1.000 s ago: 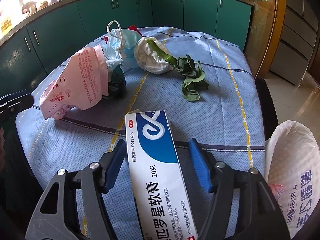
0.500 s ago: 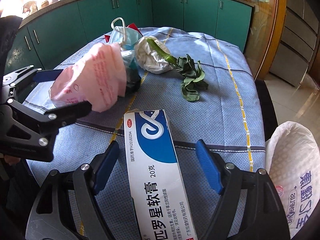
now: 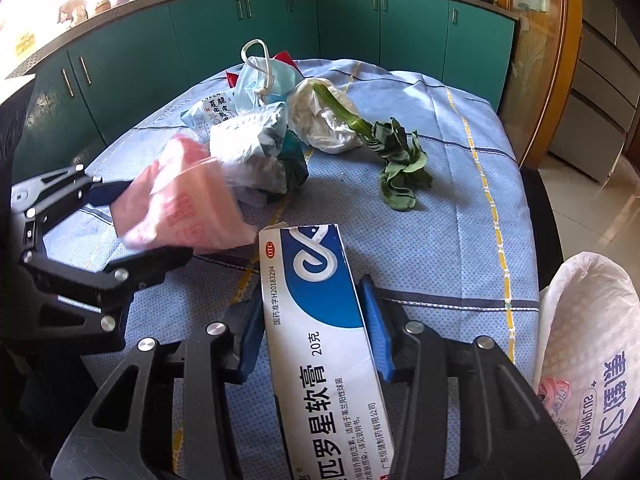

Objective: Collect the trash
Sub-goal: 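Lift the pink package with the left tool while the right tool holds the box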

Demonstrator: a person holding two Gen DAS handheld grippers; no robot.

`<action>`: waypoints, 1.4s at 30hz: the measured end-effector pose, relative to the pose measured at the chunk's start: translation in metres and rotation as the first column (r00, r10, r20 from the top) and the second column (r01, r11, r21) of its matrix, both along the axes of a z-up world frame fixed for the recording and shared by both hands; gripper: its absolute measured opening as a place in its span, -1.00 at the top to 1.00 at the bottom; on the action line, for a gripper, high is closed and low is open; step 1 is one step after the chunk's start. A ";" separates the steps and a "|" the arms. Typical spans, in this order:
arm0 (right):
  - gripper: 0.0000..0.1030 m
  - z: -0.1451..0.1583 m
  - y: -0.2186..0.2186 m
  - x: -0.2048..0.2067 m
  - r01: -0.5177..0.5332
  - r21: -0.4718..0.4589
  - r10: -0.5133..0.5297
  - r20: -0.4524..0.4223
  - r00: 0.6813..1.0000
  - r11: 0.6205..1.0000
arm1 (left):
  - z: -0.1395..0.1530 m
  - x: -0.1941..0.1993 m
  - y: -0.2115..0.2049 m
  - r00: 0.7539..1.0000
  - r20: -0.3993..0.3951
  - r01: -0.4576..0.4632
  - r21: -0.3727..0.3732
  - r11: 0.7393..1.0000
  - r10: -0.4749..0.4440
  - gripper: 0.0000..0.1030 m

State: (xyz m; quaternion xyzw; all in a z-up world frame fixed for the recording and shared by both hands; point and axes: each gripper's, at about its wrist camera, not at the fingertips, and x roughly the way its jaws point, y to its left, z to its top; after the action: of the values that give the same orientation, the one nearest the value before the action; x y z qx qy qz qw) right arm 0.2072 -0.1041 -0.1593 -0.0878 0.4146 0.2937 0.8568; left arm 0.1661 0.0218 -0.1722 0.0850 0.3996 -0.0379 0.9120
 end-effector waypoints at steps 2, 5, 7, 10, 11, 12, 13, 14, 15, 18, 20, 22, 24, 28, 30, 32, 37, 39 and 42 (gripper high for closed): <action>0.11 0.001 0.002 0.000 0.003 -0.012 -0.003 -0.001 1.000 1.000 | 0.000 -0.001 0.000 1.000 -0.005 -0.013 0.001 1.000 0.013 -0.39; 0.12 0.001 0.006 0.002 0.012 -0.022 -0.012 -0.006 1.000 1.000 | 0.002 -0.002 0.004 0.999 -0.022 -0.041 -0.021 0.999 0.041 -0.39; 0.12 0.002 0.006 0.004 0.016 -0.017 -0.016 -0.007 1.000 1.000 | 0.003 -0.003 0.006 0.998 -0.030 -0.062 -0.029 0.998 0.061 -0.39; 0.11 0.001 0.004 0.006 0.023 -0.006 -0.023 -0.005 1.000 1.000 | 0.004 -0.004 0.006 0.996 -0.034 -0.081 -0.027 0.996 0.080 -0.39; 0.11 0.001 0.002 0.006 0.024 -0.005 -0.024 -0.003 1.000 1.000 | 0.004 -0.004 0.005 0.996 -0.034 -0.087 -0.025 0.996 0.086 -0.39; 0.11 0.001 0.001 0.005 0.025 -0.002 -0.025 0.000 1.000 1.000 | 0.004 -0.004 0.004 0.995 -0.033 -0.090 -0.022 0.996 0.089 -0.39; 0.11 0.001 -0.001 0.005 0.025 0.000 -0.025 0.001 1.000 1.000 | 0.003 -0.003 0.002 0.995 -0.031 -0.095 -0.013 0.995 0.095 -0.39; 0.11 0.001 -0.002 0.005 0.026 0.005 -0.026 0.002 1.000 1.000 | 0.002 -0.003 0.002 0.995 -0.029 -0.099 -0.006 0.995 0.099 -0.39; 0.11 0.001 -0.004 0.005 0.031 0.013 -0.031 0.001 1.000 0.999 | 0.001 -0.003 0.000 0.994 -0.026 -0.105 0.000 0.995 0.105 -0.40; 0.11 0.001 -0.003 0.010 0.041 0.020 -0.041 -0.002 0.999 0.999 | 0.002 -0.002 -0.001 0.992 -0.029 -0.119 -0.002 0.993 0.119 -0.40; 0.11 0.000 -0.002 0.009 0.034 0.012 -0.034 0.008 0.999 0.999 | 0.003 -0.002 -0.002 0.992 -0.030 -0.121 0.000 0.993 0.121 -0.40; 0.11 0.001 -0.001 0.009 0.032 0.000 -0.032 0.011 0.999 1.000 | 0.003 -0.003 -0.001 0.992 -0.031 -0.122 -0.003 0.993 0.122 -0.40; 0.11 0.001 0.000 0.010 0.035 -0.005 -0.035 0.006 0.999 0.999 | 0.003 -0.003 0.000 0.992 -0.030 -0.125 -0.007 0.992 0.125 -0.40; 0.11 0.001 0.005 0.013 0.040 -0.016 -0.040 0.002 0.999 0.999 | 0.004 -0.002 0.003 0.991 -0.031 -0.133 -0.012 0.991 0.133 -0.40; 0.11 0.000 0.009 0.013 0.033 -0.021 -0.032 0.006 0.999 0.999 | 0.004 -0.001 0.004 0.990 -0.032 -0.135 -0.013 0.991 0.135 -0.40; 0.11 0.000 0.011 0.012 0.029 -0.034 -0.029 0.012 1.000 0.999 | 0.005 0.002 0.005 0.990 -0.032 -0.138 -0.016 0.990 0.137 -0.40; 0.10 -0.001 0.011 0.011 0.031 -0.026 -0.030 0.009 1.000 0.999 | 0.004 0.005 0.006 0.989 -0.033 -0.147 -0.020 0.989 0.147 -0.41; 0.09 -0.001 0.010 0.011 0.035 -0.024 -0.035 0.005 0.999 0.999 | 0.004 0.005 0.006 0.989 -0.032 -0.148 -0.018 0.989 0.147 -0.41; 0.09 -0.001 0.010 0.010 0.047 -0.016 -0.047 -0.004 0.999 0.999 | 0.002 0.006 0.003 0.989 -0.025 -0.143 -0.003 0.990 0.143 -0.41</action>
State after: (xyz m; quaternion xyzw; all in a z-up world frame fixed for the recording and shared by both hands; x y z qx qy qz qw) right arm 0.2171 -0.0940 -0.1600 -0.0842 0.4206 0.2706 0.8619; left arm 0.1722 0.0245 -0.1697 0.0532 0.4159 0.0257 0.9075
